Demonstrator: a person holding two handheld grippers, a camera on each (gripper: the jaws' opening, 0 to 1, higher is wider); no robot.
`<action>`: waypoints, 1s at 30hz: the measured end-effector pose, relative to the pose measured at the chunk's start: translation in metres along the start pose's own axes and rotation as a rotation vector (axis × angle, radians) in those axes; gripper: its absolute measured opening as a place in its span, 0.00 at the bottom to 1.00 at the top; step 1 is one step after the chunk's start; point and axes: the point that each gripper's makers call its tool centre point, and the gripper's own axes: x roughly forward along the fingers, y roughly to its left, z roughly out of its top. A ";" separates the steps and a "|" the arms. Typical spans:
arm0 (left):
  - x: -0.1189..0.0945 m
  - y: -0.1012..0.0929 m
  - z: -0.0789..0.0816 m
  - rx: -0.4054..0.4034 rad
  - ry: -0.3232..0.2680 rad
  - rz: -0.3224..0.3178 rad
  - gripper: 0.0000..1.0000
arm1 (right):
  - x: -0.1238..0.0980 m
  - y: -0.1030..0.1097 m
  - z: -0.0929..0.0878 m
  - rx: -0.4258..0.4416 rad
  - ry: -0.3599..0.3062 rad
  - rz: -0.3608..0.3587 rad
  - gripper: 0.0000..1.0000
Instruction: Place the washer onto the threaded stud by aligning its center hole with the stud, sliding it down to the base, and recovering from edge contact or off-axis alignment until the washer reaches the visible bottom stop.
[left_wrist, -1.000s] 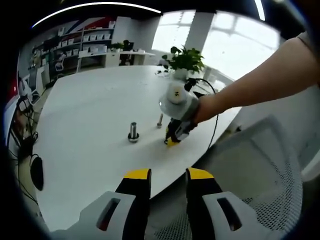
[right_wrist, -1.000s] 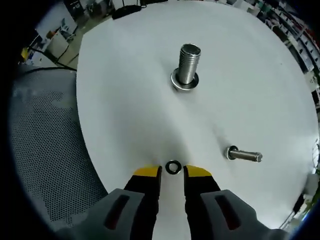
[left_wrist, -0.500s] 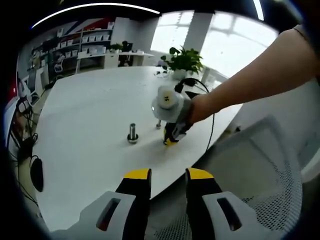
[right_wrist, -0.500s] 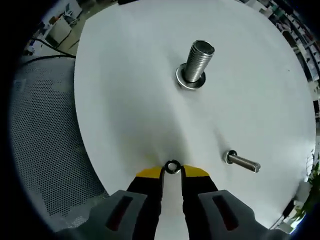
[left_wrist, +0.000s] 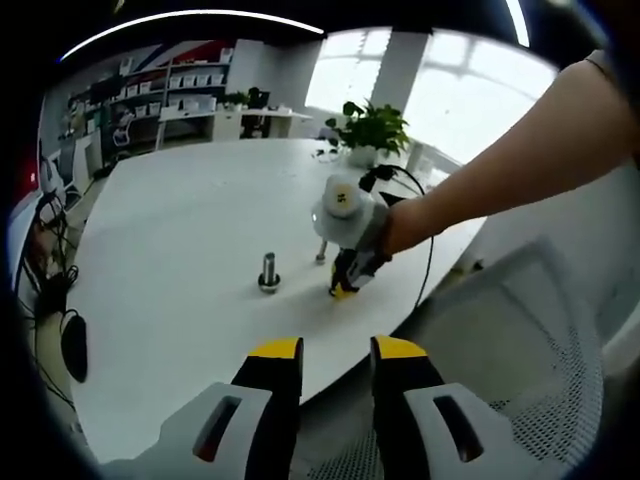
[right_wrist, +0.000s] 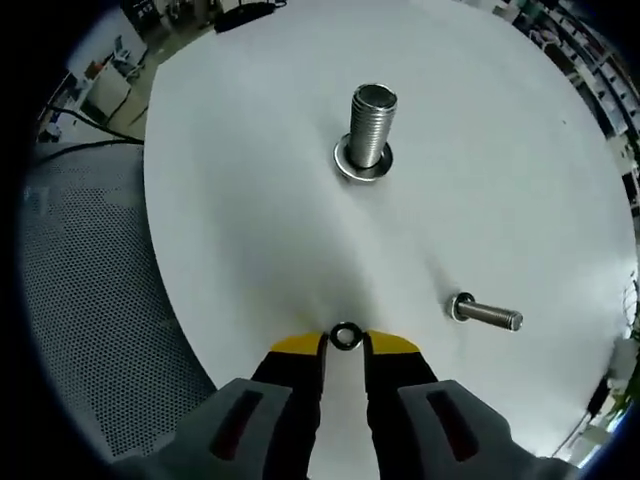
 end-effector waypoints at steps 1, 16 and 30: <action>0.000 0.000 0.000 0.001 0.001 -0.001 0.25 | 0.001 0.000 0.000 -0.018 0.005 -0.003 0.17; 0.000 0.001 0.000 0.002 0.002 0.008 0.25 | 0.002 -0.001 0.002 0.028 0.066 -0.035 0.16; 0.000 0.002 -0.001 0.000 0.008 0.012 0.25 | 0.000 -0.002 0.001 0.111 0.027 -0.033 0.14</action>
